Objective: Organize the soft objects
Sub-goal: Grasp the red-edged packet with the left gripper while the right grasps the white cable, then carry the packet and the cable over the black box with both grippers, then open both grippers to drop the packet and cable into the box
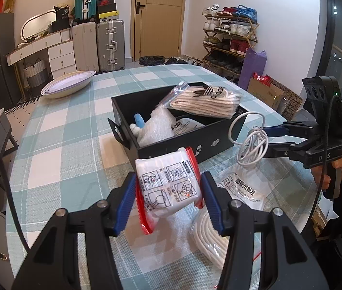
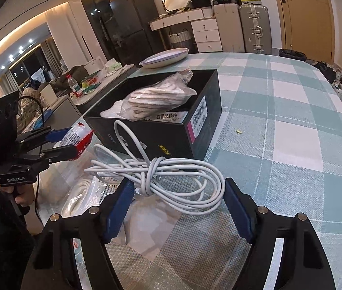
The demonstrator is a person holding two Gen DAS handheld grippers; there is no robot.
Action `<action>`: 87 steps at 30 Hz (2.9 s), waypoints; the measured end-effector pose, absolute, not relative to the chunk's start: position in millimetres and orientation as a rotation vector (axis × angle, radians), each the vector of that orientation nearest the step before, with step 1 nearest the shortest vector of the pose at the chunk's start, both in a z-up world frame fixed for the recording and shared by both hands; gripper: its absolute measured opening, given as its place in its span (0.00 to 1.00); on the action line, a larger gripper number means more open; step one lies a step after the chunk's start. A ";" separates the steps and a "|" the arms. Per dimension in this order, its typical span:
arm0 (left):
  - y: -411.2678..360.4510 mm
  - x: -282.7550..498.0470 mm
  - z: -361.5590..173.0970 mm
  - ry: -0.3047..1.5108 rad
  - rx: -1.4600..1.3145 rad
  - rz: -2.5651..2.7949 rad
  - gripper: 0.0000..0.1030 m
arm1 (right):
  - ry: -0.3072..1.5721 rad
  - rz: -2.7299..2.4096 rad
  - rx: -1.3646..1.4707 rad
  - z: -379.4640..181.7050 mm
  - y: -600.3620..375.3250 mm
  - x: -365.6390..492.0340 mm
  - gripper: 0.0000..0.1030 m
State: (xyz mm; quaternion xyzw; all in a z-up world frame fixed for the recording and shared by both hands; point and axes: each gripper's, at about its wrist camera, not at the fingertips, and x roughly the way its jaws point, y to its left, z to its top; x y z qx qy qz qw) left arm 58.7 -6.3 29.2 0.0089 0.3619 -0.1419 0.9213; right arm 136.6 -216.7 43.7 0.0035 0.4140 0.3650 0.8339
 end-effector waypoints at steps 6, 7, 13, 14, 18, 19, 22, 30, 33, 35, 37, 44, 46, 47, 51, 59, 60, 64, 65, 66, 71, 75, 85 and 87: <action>-5.8 53.6 41.1 0.692 0.000 -0.286 0.52 | 0.803 0.813 0.033 62.1 -218.2 128.7 0.74; -5.6 52.4 43.3 0.682 -0.002 -0.284 0.52 | 0.796 0.816 0.036 64.9 -218.1 127.7 0.74; -4.2 51.7 53.4 0.646 -0.015 -0.258 0.52 | 0.730 0.797 0.057 83.7 -224.4 121.9 0.74; -3.6 52.6 54.2 0.643 -0.018 -0.252 0.52 | 0.721 0.782 0.063 86.9 -225.8 121.9 0.74; -0.8 57.7 58.9 0.627 -0.031 -0.228 0.52 | 0.681 0.711 0.060 99.8 -225.9 121.0 0.74; -0.5 59.3 60.1 0.624 -0.035 -0.224 0.52 | 0.666 0.687 0.058 103.0 -225.0 120.7 0.74; -0.9 64.8 62.5 0.612 -0.030 -0.210 0.52 | 0.625 0.623 0.056 111.7 -222.3 120.8 0.74; -4.9 83.8 62.8 0.604 -0.002 -0.177 0.52 | 0.589 0.448 0.049 122.0 -217.1 135.3 0.74; -6.1 90.5 60.5 0.605 0.002 -0.167 0.52 | 0.586 0.414 0.042 121.9 -215.9 140.3 0.74; -6.1 94.8 58.8 0.608 0.000 -0.164 0.52 | 0.583 0.387 0.026 121.0 -214.0 144.2 0.74; -7.1 100.0 55.4 0.615 0.001 -0.164 0.52 | 0.589 0.364 0.003 119.2 -211.1 148.5 0.74; -7.3 117.5 49.9 0.621 0.007 -0.161 0.52 | 0.646 0.374 -0.020 103.4 -195.1 170.8 0.74; -6.7 121.2 49.5 0.622 0.003 -0.159 0.52 | 0.662 0.398 -0.022 99.5 -187.3 175.3 0.74; -6.2 122.7 49.3 0.621 0.002 -0.158 0.52 | 0.669 0.407 -0.027 97.2 -183.0 176.5 0.74; -5.8 127.3 48.0 0.625 0.001 -0.156 0.52 | 0.685 0.441 -0.055 90.6 -165.4 179.2 0.74; -8.6 134.1 44.9 0.627 0.009 -0.151 0.52 | 0.691 0.434 -0.104 83.6 -148.6 186.0 0.74; -8.6 135.2 44.3 0.628 0.009 -0.149 0.52 | 0.687 0.426 -0.115 82.7 -147.2 186.8 0.74; -9.2 139.7 42.8 0.632 0.009 -0.145 0.52 | 0.681 0.404 -0.159 80.8 -140.8 188.0 0.74; -9.6 140.8 42.5 0.633 0.008 -0.147 0.52 | 0.676 0.398 -0.172 80.8 -138.9 187.5 0.74; -9.9 141.4 42.2 0.633 0.008 -0.146 0.52 | 0.673 0.393 -0.185 80.2 -136.6 187.9 0.74; -10.1 143.8 40.7 0.634 0.011 -0.145 0.52 | 0.655 0.370 -0.255 76.0 -125.1 192.5 0.74; -10.0 145.8 38.7 0.639 0.015 -0.147 0.52 | 0.645 0.362 -0.307 70.7 -117.4 196.7 0.74; -13.6 146.9 36.6 0.648 0.027 -0.157 0.52 | 0.634 0.450 -0.355 74.6 -122.9 188.7 0.89; -15.4 146.7 36.3 0.649 0.032 -0.165 0.53 | 0.629 0.444 -0.350 77.8 -130.5 184.9 0.92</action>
